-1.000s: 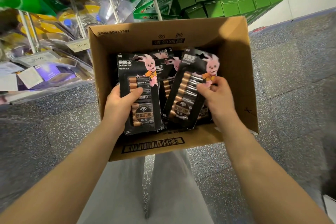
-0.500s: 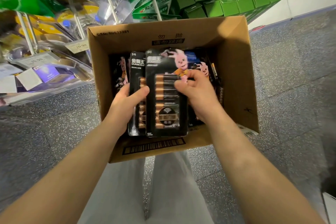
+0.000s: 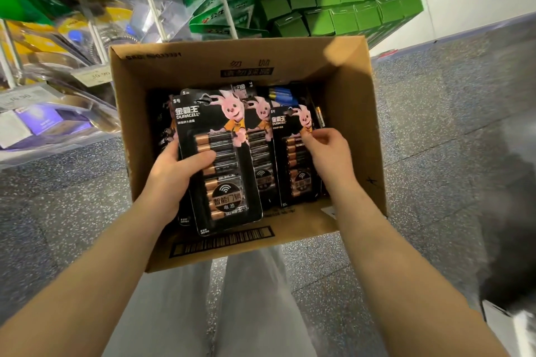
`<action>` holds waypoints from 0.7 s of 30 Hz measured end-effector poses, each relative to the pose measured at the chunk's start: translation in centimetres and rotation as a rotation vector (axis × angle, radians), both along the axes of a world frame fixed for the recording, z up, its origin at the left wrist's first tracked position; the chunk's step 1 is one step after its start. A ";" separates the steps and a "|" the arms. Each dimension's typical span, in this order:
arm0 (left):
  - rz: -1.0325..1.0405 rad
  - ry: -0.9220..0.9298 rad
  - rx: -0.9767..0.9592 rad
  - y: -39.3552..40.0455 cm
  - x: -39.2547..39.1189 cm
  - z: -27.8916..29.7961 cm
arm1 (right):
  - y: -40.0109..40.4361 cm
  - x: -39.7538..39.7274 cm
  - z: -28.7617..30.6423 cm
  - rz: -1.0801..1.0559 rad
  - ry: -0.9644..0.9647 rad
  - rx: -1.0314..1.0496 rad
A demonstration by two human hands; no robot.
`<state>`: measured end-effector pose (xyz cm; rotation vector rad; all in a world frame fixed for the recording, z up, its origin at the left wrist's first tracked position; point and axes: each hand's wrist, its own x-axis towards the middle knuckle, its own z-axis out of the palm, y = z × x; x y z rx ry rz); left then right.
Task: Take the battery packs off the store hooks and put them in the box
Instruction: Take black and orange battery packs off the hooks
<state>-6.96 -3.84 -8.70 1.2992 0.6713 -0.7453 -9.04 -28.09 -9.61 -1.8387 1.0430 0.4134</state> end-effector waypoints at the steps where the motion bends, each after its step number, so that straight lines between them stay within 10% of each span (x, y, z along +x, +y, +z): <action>1: -0.003 0.001 -0.010 0.1 0.0 0.0 | -0.6 -0.1 -0.6 0.026 0.025 -0.031; 11: -0.055 -0.003 -0.010 0.2 -0.1 -0.5 | -1.8 -0.2 -4.3 0.331 0.216 -0.114; 21: -0.068 -0.022 0.025 -0.2 -0.1 -0.3 | 0.1 -0.7 -1.2 0.176 -0.120 -0.007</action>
